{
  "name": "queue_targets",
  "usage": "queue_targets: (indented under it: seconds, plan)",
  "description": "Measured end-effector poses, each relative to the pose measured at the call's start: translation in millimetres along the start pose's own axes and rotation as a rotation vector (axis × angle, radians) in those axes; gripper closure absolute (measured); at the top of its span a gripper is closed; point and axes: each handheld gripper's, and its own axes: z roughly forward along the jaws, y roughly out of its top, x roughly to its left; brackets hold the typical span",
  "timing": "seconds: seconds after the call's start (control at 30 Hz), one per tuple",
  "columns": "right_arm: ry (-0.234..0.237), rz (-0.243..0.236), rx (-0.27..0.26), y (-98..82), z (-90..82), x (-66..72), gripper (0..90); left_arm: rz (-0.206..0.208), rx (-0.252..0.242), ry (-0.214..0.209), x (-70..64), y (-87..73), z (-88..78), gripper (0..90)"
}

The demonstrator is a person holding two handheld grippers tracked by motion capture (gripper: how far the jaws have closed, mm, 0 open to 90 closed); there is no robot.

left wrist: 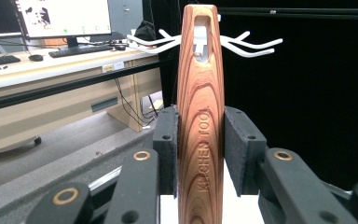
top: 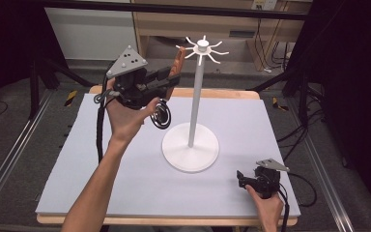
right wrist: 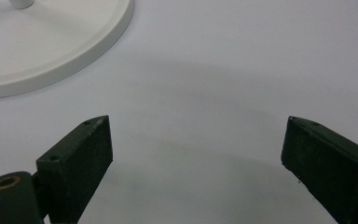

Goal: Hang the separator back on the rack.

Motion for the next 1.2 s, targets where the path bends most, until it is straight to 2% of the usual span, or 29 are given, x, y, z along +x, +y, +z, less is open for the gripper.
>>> queue_targets:
  seconds: [0.4, 1.2]
  plan:
    - [0.001, -0.001, 0.0, 0.0, 0.0, 0.0, 9.2, -0.008, 0.012, 0.001, 1.1, -2.8, 7.8, 67.2]
    - [0.003, -0.012, 0.004, 0.0, 1.5, 0.4, 9.2, -0.012, 0.001, -0.017, 0.6, -13.2, 21.6, 67.0]
